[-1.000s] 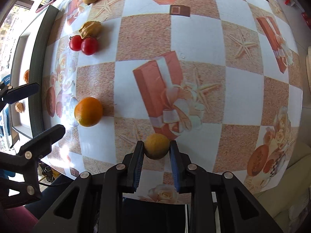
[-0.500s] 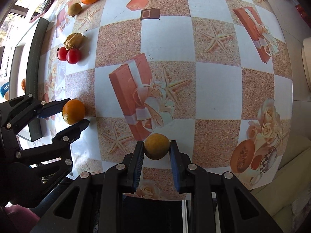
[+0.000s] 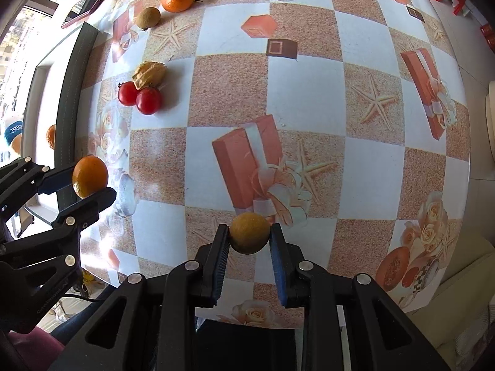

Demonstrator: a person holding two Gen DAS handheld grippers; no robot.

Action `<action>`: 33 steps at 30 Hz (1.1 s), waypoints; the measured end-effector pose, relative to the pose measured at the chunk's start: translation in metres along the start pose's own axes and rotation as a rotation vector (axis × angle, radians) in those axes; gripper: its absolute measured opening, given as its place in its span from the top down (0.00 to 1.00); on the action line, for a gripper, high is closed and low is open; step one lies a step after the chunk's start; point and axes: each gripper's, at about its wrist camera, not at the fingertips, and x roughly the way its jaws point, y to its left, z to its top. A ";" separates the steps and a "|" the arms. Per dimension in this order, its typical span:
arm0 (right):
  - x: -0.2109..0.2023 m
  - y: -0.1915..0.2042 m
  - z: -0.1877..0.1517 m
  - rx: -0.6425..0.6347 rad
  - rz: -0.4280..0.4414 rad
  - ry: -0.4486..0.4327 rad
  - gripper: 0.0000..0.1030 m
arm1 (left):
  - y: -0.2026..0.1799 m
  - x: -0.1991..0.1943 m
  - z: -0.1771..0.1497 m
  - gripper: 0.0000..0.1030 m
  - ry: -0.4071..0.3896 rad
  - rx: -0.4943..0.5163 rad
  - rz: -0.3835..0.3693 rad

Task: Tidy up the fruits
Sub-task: 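Carry the orange in left gripper and kiwi in right gripper into the tray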

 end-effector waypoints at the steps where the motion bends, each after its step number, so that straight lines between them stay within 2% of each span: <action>1: 0.001 0.004 0.002 -0.010 0.000 -0.005 0.73 | 0.005 -0.005 -0.001 0.64 -0.012 -0.016 0.001; 10: -0.034 0.038 0.029 -0.105 -0.005 -0.040 0.73 | 0.052 -0.042 -0.022 0.64 -0.104 -0.154 0.045; 14: -0.044 0.056 0.037 -0.146 -0.010 -0.055 0.73 | 0.062 -0.044 -0.026 0.64 -0.129 -0.210 0.061; 20: -0.058 0.080 0.054 -0.197 -0.017 -0.068 0.73 | 0.082 -0.052 -0.037 0.64 -0.143 -0.267 0.083; 33: -0.061 0.118 0.061 -0.293 -0.021 -0.078 0.73 | 0.113 -0.060 -0.063 0.63 -0.155 -0.369 0.108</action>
